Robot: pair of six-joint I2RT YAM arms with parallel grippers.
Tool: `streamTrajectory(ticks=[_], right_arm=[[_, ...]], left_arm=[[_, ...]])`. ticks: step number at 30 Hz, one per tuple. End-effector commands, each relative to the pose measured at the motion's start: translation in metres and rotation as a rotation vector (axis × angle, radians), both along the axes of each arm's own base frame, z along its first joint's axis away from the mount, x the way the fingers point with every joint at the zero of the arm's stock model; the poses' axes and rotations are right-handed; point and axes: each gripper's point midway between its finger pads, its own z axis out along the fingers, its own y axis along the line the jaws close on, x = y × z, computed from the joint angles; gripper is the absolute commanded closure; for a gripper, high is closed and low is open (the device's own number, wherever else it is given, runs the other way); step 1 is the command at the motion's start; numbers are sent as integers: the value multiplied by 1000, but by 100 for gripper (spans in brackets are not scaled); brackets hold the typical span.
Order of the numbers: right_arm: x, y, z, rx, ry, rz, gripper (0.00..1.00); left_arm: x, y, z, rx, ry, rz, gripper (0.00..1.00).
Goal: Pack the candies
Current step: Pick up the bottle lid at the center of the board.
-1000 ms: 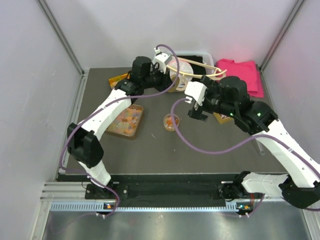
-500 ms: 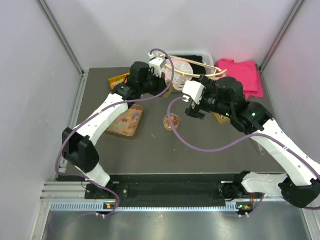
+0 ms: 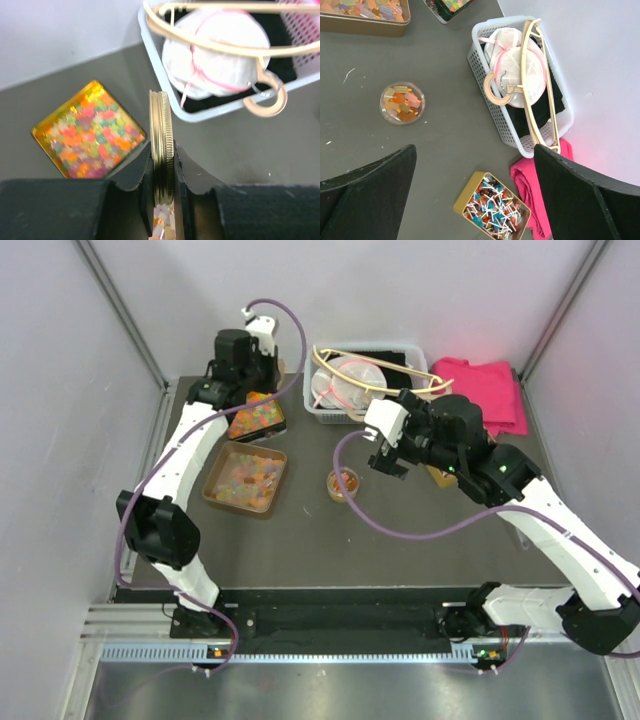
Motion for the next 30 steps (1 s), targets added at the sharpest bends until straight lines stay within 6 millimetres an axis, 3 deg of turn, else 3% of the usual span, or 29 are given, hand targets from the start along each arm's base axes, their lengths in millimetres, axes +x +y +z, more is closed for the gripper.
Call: streamTrajectory(ticks=[1, 3, 4, 7, 11, 13, 15, 20, 30], right_arm=[[0, 9, 37, 100, -33, -1, 1], [1, 14, 42, 113, -27, 9, 1], [0, 17, 42, 119, -17, 22, 1], [0, 23, 44, 130, -10, 39, 1], [1, 28, 38, 99, -31, 44, 1], [0, 34, 31, 84, -25, 58, 1], [-2, 38, 25, 79, -22, 63, 1], [1, 41, 25, 92, -35, 56, 1], [0, 60, 0, 51, -24, 75, 1]], left_arm=[[3, 1, 48, -72, -103, -101, 100], [-5, -11, 50, -125, -94, -181, 100], [-20, -31, 55, -186, -84, -308, 100], [-41, -59, 52, -328, -3, -446, 100], [-59, -85, 48, -470, 81, -607, 100], [-62, -92, 40, -547, 149, -624, 100], [-68, -99, 45, -595, 152, -673, 100], [-85, -110, 38, -686, 223, -728, 100], [-143, -135, 48, -784, 276, -894, 100]])
